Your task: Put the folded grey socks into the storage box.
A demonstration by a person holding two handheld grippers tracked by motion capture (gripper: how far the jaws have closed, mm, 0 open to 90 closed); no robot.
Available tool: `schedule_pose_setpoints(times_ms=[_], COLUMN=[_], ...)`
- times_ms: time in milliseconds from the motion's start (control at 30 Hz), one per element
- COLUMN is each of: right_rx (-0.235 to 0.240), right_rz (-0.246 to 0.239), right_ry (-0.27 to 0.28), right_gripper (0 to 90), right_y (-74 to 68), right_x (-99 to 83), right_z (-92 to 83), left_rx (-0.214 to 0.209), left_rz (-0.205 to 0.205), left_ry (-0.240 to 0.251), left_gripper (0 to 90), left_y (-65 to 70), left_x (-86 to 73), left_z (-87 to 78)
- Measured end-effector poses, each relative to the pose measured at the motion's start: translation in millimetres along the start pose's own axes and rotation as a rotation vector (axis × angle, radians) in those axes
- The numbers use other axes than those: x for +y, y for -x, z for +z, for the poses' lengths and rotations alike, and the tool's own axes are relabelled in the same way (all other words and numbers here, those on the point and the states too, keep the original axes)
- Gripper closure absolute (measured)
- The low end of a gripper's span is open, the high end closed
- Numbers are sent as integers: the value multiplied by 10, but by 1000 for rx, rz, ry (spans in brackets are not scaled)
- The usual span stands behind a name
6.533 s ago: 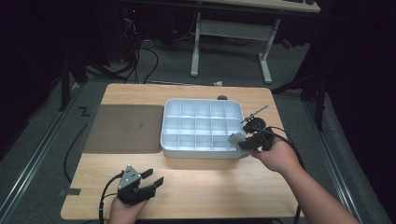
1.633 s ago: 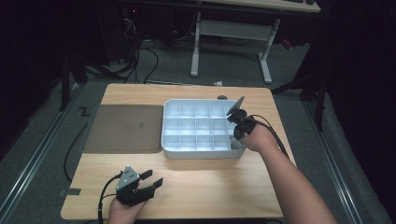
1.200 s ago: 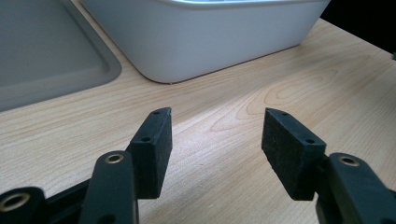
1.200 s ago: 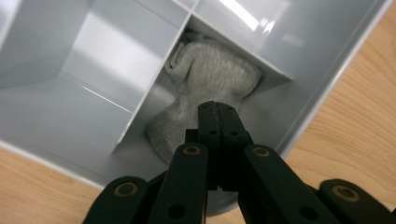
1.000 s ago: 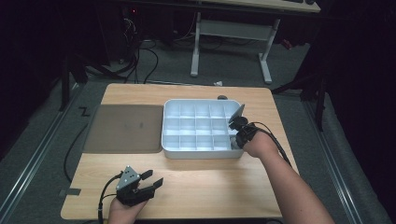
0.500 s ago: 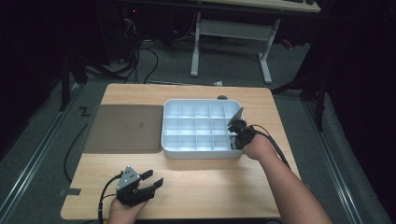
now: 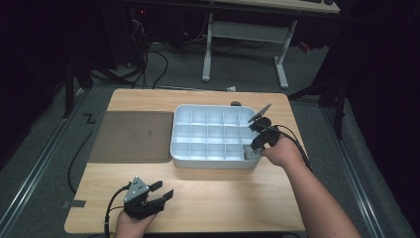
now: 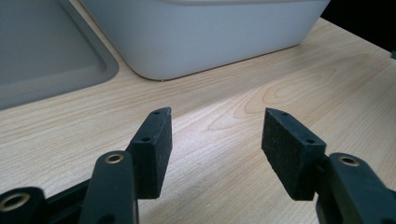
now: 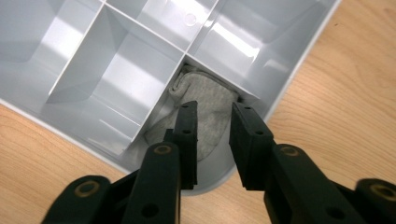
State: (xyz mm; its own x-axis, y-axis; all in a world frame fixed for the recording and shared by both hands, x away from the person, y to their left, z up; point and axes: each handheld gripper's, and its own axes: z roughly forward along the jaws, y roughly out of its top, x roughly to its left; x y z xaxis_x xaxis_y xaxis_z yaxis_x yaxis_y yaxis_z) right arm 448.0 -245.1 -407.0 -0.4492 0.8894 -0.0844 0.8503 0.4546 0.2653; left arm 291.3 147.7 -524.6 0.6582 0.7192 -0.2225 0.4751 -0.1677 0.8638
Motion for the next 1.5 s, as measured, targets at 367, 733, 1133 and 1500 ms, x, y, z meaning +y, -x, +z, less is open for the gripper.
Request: schedule_pose_setpoints(times_ms=[367,733,1133,1500], right_rx=[-12,27,97,130], right_rz=[28,46,63,76], right_ry=[118,242,388,552], right_gripper=[635,575,497,458], right_y=[64,69,-12,-334], right_x=[-274,-665,-1104,-1638], right_z=[-112,-165,-46,407], left_rx=[3,-2,4,15], left_rz=[3,10,20,40], left_ry=[-1,-5,-10,-8], left_gripper=[438,435,433,431], left_y=[2,28,35,114], left_x=[-1,-12,-3,-3], left_z=[10,8,21,17])
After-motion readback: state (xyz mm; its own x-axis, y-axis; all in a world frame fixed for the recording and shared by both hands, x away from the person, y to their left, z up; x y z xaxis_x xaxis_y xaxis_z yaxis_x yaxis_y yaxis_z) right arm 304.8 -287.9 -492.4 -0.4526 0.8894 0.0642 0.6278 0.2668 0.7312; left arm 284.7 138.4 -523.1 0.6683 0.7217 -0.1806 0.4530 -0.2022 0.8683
